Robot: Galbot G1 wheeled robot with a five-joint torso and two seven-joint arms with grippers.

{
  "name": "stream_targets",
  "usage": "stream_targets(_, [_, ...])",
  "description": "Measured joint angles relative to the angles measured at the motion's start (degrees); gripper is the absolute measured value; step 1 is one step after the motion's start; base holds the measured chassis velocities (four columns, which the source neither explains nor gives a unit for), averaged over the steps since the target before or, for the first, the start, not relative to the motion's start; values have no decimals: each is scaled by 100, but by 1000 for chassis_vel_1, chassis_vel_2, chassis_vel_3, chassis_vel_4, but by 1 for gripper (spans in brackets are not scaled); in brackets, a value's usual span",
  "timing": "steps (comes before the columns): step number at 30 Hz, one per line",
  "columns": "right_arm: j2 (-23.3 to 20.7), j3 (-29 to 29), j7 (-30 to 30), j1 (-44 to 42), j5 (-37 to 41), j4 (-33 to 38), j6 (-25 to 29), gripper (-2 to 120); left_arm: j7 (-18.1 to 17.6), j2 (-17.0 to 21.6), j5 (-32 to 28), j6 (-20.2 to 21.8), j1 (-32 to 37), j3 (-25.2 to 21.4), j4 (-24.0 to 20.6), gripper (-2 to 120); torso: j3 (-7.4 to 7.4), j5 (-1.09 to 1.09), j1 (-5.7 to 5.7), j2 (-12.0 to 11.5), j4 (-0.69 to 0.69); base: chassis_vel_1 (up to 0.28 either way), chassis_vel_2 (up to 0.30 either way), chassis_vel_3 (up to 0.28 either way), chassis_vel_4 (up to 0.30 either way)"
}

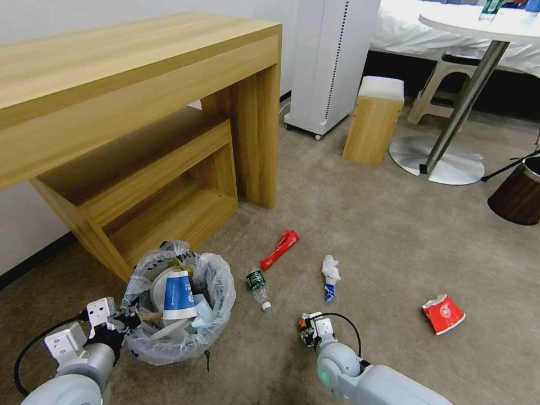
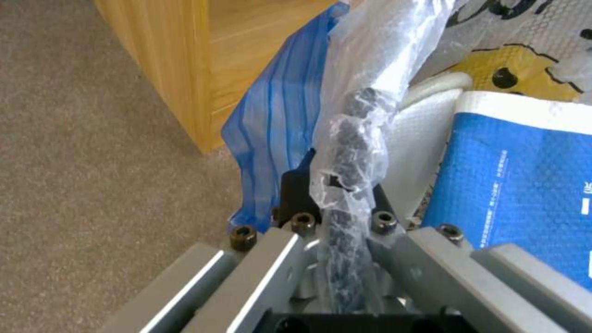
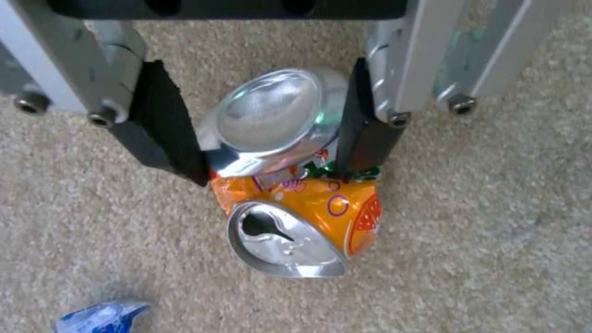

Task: Pick up the trash bin and place the garbage on the floor into it.

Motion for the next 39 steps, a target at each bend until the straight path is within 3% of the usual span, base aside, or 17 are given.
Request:
stream_targets(10, [-38, 28, -20, -107, -192, -38, 98, 24, 9, -4, 51, -27, 24, 28, 0, 0, -1, 0, 0, 0, 1, 0, 0, 0, 0])
stream_targets(15, [-65, 36, -13, -121, -216, -10, 104, 17, 14, -10, 73, -35, 34, 29, -6, 0, 0, 1, 0, 0, 1, 0, 0, 0, 0])
stream_targets(20, [-132, 47, -9, -153, -173, 111, 84, 17, 22, -27, 99, -44, 35, 33, -6, 0, 0, 1, 0, 0, -1, 0, 0, 0, 0])
stream_targets(24, [-137, 50, -2, -153, -160, 104, 67, 22, 35, -43, 125, -54, 45, 43, -9, 0, 0, 1, 0, 0, 0, 0, 0, 0, 0])
stream_targets(26, [-152, 57, 1, -157, -198, 120, 71, 34, 40, -52, 139, -57, 64, 44, -29, 0, 1, 0, 0, 0, -1, 0, 0, 0, 0])
stream_targets(28, [-166, 58, 1, -164, -202, 147, 71, 36, 42, -53, 140, -59, 66, 42, -32, 0, 0, 0, 0, 0, 0, 0, 0, 0, 0])
stream_targets(30, [-208, 52, -16, -191, -244, 243, 85, 47, 55, -60, 173, -83, 86, 33, -32, 0, 1, 2, 0, 0, -1, 0, 0, 0, 0])
stream_targets(39, [-337, 63, -26, -188, -254, 475, 82, 78, 76, -96, 200, -125, 91, 31, -44, 0, 1, 0, 0, 0, 0, 0, 0, 0, 0])
